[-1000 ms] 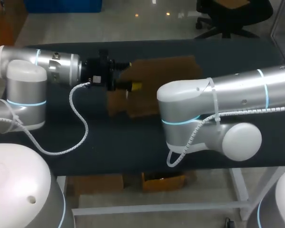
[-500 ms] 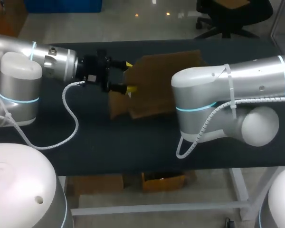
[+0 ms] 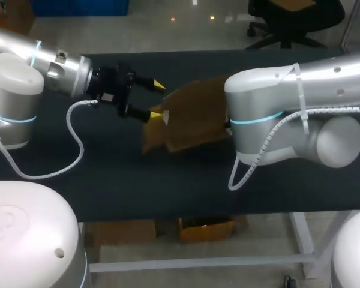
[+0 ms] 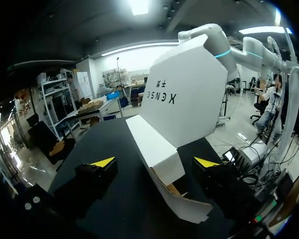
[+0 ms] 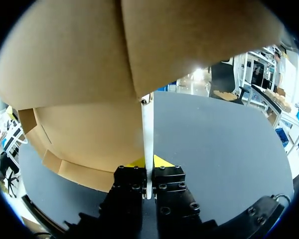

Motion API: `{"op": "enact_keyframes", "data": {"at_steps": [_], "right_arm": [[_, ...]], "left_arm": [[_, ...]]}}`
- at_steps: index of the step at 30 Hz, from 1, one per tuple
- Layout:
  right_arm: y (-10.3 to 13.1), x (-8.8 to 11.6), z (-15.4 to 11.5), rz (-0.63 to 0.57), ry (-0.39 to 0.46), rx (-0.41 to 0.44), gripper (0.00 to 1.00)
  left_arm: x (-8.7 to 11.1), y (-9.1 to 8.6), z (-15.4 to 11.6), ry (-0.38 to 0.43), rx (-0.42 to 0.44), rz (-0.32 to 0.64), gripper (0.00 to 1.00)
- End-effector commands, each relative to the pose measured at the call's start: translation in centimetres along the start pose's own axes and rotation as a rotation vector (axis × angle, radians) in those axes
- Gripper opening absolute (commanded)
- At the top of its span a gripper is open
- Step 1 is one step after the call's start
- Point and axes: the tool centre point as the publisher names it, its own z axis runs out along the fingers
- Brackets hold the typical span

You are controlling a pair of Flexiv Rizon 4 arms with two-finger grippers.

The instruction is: Assemble the packaging by folding the flat box into shape, placing the metal phone stand inside, and closing the box properly

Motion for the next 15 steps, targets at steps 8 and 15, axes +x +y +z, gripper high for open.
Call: {"op": "enact_keyframes", "data": {"at_steps": [8, 15], "right_arm": [[0.1, -0.1, -0.2, 0.016, 0.152, 0.193, 0.0], [-0.3, -0.4, -0.6, 0.021, 0.205, 0.23, 0.0]], "left_arm": [[0.5, 1.5, -2.8, 0.034, -0.024, 0.025, 1.0], [0.8, 2.1, -4.3, 0.048, -0.057, 0.035, 1.0]]}}
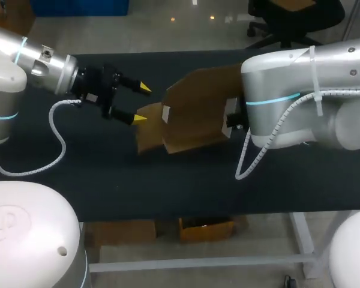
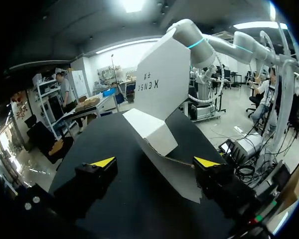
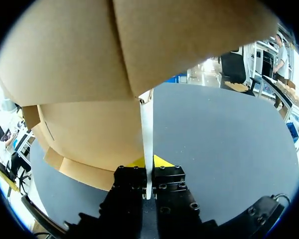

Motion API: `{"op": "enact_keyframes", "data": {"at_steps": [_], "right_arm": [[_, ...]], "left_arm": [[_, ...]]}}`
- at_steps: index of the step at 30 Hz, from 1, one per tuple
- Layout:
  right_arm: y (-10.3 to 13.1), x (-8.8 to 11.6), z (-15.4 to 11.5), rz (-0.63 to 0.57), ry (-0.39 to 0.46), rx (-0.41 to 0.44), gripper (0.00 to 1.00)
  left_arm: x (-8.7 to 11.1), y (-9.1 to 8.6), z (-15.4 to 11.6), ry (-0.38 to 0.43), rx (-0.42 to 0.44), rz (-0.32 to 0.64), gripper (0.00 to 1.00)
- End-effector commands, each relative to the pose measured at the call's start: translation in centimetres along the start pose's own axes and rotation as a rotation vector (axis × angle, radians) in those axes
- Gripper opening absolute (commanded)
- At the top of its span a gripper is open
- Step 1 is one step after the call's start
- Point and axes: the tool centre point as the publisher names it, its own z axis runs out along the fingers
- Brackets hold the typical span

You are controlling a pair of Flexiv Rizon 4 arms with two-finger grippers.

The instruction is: Assemble the packaging by folding the flat box into shape, placing the metal phone stand inside, and closing the box properly

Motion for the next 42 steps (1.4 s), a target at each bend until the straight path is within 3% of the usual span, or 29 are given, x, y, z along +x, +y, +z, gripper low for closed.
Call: {"op": "enact_keyframes", "data": {"at_steps": [1, 8, 14, 19, 38, 42], "right_arm": [[0.4, -0.7, -0.9, -0.004, 0.091, 0.174, 0.0], [0.5, -0.9, -1.3, 0.011, 0.214, 0.235, 0.0], [0.5, -1.2, -1.4, 0.012, 0.222, 0.276, 0.0], [0.2, -1.5, -2.0, 0.017, 0.276, 0.279, 0.0], [0.2, -1.5, -2.0, 0.017, 0.276, 0.279, 0.0], [0.6, -1.9, -2.4, 0.02, 0.258, 0.336, 0.0]], "left_arm": [[0.2, 0.0, -1.1, 0.018, -0.024, 0.005, 1.0], [0.6, 0.5, -2.1, 0.077, -0.066, 0.017, 1.0], [0.9, 0.9, -2.7, 0.093, -0.096, 0.008, 1.0], [1.4, 1.3, -3.4, 0.108, -0.115, -0.026, 1.0], [1.2, 1.4, -3.3, 0.11, -0.126, -0.023, 1.0], [1.0, 1.6, -3.4, 0.095, -0.16, -0.025, 1.0]]}}
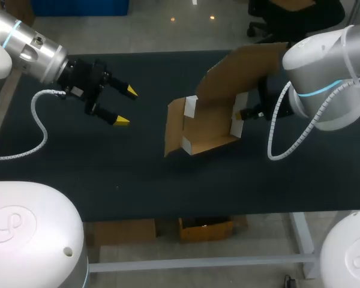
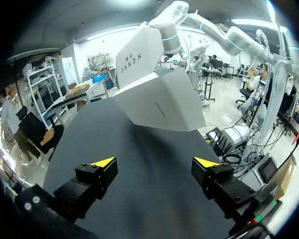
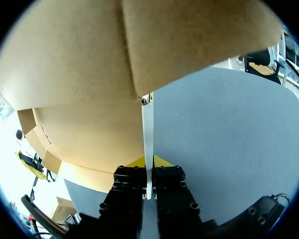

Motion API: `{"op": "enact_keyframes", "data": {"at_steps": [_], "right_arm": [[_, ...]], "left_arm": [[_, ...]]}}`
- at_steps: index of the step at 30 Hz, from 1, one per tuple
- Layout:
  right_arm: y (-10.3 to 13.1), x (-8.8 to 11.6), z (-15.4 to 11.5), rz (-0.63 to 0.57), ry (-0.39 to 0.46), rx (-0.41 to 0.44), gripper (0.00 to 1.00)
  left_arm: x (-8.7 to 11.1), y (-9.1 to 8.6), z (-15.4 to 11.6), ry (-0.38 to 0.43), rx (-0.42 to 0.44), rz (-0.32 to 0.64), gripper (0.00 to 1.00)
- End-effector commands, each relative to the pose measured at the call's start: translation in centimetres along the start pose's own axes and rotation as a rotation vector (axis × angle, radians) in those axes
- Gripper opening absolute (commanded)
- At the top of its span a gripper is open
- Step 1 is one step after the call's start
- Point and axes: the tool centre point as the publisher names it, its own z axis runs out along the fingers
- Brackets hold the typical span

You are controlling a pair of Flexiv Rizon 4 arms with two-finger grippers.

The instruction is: Assemble the packaging by folding the flat box into shape, placing the metal phone stand inside, and closing the box properly

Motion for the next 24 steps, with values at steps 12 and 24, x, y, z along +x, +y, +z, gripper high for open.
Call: {"op": "enact_keyframes", "data": {"at_steps": [12, 24], "right_arm": [[-0.5, -1.5, -2.0, 0.119, 0.009, 0.291, 0.0], [-0.4, -0.9, -2.8, 0.126, -0.059, 0.495, 0.0]], "left_arm": [[0.2, 0.9, -1.1, -0.03, -0.069, -0.03, 1.0], [0.8, 1.9, -1.9, -0.081, -0.13, -0.035, 1.0]]}}
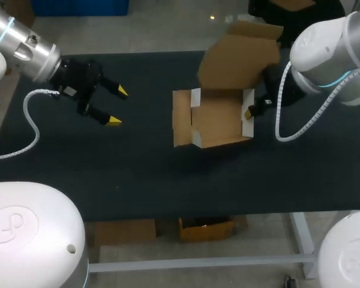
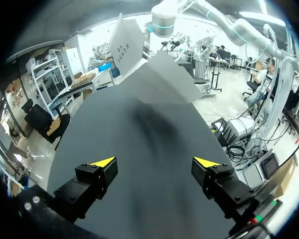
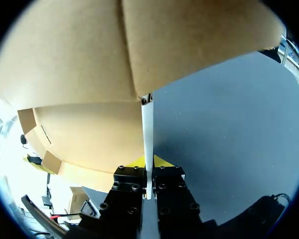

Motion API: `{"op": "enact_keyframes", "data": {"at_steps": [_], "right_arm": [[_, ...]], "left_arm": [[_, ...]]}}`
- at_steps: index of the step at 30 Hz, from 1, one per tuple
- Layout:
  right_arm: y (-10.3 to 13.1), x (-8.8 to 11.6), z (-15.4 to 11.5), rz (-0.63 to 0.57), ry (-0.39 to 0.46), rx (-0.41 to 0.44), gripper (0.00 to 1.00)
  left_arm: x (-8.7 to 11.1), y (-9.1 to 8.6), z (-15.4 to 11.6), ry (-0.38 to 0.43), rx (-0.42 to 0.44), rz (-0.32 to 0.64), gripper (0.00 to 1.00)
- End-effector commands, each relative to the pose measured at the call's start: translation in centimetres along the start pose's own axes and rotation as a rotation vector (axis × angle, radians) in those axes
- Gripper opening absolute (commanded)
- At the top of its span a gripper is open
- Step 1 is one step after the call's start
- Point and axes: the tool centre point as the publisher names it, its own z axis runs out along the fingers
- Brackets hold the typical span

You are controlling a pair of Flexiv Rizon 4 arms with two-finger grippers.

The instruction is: Assemble the packaging by folding the flat box into shape, placing the metal phone stand inside, and closing the box properly

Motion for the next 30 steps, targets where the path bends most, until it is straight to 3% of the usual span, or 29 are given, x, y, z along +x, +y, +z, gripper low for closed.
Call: {"op": "enact_keyframes", "data": {"at_steps": [1, 9, 30], "right_arm": [[0.1, 0.9, -0.6, 0.026, -0.083, 0.223, 0.0], [-0.8, 0.9, -0.3, 0.116, -0.22, 0.332, 0.0], [-0.9, 1.0, -0.3, 0.119, -0.224, 0.338, 0.0]], "left_arm": [[0.7, -0.1, -0.1, -0.02, -0.024, -0.012, 1.0], [0.4, 0.6, -0.1, -0.04, -0.076, -0.059, 1.0], [0.3, 0.8, -0.2, -0.04, -0.07, -0.075, 1.0]]}}
